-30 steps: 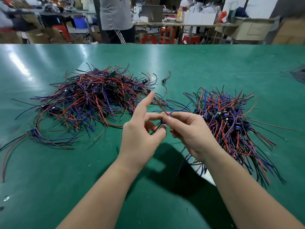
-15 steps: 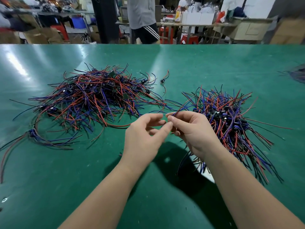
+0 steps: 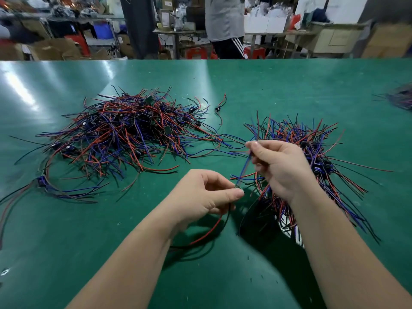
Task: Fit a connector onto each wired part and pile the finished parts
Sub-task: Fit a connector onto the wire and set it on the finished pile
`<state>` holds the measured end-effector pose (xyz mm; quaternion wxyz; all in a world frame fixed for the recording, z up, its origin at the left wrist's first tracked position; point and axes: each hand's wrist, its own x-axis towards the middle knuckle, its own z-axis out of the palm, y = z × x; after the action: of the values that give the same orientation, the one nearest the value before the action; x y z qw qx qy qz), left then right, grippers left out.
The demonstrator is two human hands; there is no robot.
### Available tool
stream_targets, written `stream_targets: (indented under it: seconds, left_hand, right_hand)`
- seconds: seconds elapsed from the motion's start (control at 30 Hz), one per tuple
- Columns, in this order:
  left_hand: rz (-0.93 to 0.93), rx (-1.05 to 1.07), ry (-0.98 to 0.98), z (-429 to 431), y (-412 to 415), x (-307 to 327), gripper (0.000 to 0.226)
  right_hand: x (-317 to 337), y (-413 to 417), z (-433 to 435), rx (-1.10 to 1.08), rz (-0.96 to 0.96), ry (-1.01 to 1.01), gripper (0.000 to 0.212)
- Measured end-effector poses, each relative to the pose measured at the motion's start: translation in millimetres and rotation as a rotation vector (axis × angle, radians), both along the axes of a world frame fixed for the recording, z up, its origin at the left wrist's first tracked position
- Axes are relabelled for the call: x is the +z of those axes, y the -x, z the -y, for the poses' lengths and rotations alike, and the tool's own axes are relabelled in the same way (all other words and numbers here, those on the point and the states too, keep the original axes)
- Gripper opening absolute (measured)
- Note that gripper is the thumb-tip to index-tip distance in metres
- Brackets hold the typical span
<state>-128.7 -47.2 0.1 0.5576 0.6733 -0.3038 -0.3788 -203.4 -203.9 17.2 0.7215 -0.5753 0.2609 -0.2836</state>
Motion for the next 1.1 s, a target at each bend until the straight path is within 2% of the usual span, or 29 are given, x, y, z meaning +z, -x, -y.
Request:
stream_targets:
  seconds: [0.13,0.3,0.37,0.47,0.57,0.63,0.73,0.8,0.87,1.0,1.1]
  left_hand:
    - [-0.002,-0.127,-0.046,-1.4,2.7,-0.5,0.014]
    - [-0.036,-0.285,-0.121,-5.3,4.4,0.8,0.007]
    - [-0.048,-0.317,-0.102,-5.3,5.1,-1.0,0.013]
    - [-0.113,-0.355,0.033,-7.0,4.1,-1.2,0.015]
    - [-0.346,-0.261,0.258,-6.6,0.8,4.3,0.014]
    - [-0.509,-0.127,0.412,-4.5,-3.4,9.8,0.021]
    - [-0.586,0.058,0.607,-3.4,-9.2,15.9,0.017]
    - [-0.537,0.174,0.662,-2.9,-9.3,17.3,0.022]
    - [-0.435,0.283,0.675,-0.2,-6.3,16.0,0.026]
    - [-0.113,0.445,0.721,5.9,1.2,8.8,0.028]
    - [0.186,0.429,0.691,6.5,3.9,1.0,0.029]
  right_hand:
    - [6.0,5.3,8.9,-0.083,0.051,-0.102,0.01]
    - [8.1,6.2,13.4,-0.213,0.093,-0.172,0.018]
    - [8.3,8.3,15.5,-0.206,0.101,-0.199,0.016]
    - [5.9,5.3,16.0,-0.178,0.098,-0.209,0.011]
    - [5.2,1.4,16.6,-0.121,0.048,-0.267,0.015]
    - [3.1,0.8,13.3,0.024,-0.015,-0.267,0.012]
    - [-3.5,1.8,0.5,0.323,-0.082,-0.106,0.017]
    - [-5.7,1.6,-12.5,0.474,-0.05,0.006,0.029]
    - [-7.0,-1.4,-23.7,0.518,0.077,0.0,0.035]
    - [-8.6,-8.0,-37.5,0.378,0.239,-0.134,0.009]
    - [-7.7,-9.4,-37.5,0.304,0.283,-0.235,0.006]
